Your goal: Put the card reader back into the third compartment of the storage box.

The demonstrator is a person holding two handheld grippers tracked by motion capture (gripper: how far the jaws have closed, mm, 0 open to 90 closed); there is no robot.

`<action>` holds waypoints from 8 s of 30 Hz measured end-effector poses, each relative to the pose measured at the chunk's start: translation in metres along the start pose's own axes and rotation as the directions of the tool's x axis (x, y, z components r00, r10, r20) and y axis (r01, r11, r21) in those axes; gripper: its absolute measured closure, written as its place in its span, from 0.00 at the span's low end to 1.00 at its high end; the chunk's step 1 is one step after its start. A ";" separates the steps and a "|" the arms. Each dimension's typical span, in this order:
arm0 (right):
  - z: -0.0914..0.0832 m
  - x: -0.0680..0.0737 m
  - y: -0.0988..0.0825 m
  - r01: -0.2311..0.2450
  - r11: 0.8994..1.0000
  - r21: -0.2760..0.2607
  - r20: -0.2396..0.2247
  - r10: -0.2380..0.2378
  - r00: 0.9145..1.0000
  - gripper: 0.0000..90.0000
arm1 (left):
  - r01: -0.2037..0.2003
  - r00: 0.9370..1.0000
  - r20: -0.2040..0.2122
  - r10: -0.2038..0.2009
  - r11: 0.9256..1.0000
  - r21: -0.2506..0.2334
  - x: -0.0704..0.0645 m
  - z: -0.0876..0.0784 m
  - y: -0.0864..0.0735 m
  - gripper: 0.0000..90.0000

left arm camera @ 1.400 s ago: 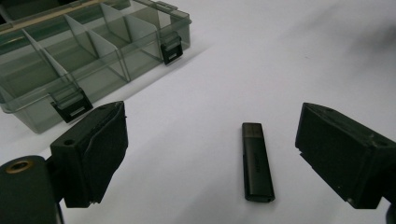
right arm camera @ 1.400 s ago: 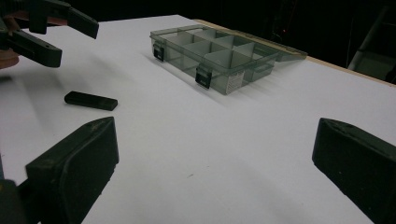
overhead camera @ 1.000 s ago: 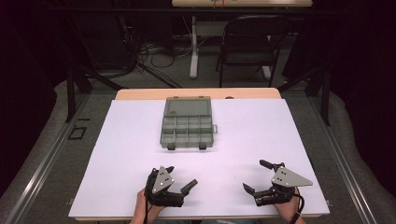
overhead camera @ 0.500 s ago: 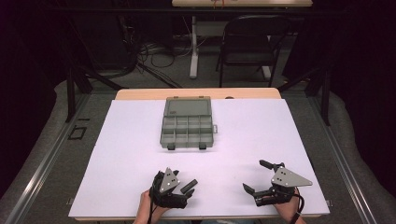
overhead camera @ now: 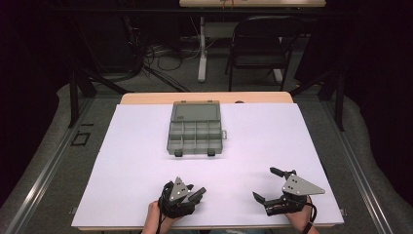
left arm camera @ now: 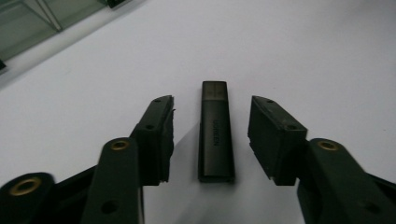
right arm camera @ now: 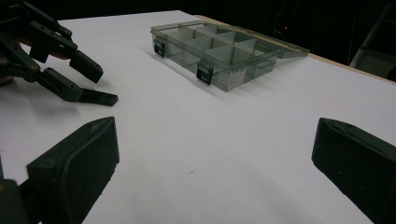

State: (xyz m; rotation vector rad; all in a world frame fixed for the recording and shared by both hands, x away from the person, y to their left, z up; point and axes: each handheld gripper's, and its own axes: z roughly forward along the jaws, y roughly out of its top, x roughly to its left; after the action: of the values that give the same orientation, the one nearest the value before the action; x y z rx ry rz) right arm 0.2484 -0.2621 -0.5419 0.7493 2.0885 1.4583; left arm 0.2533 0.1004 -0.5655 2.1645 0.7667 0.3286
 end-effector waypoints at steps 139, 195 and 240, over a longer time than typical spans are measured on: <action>0.001 -0.001 -0.003 -0.009 1.000 0.012 -0.007 0.009 1.000 0.01 | 0.001 0.996 -0.083 -0.013 0.990 -0.143 0.048 -0.029 0.047 0.81; 0.001 -0.003 -0.003 -0.019 1.000 0.011 -0.006 0.019 1.000 0.01 | 0.026 0.992 -0.120 -0.049 0.982 -0.189 0.095 -0.022 0.095 0.81; 0.001 -0.004 -0.003 -0.025 1.000 0.012 -0.009 0.025 1.000 0.01 | 0.058 0.986 -0.146 -0.083 0.984 -0.168 0.119 0.007 0.120 0.81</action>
State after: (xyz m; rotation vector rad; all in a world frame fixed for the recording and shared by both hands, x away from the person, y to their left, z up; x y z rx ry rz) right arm 0.2511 -0.2648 -0.5453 0.7774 2.1030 1.4665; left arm 0.3997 0.1104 -0.4809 1.9700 0.8688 0.5077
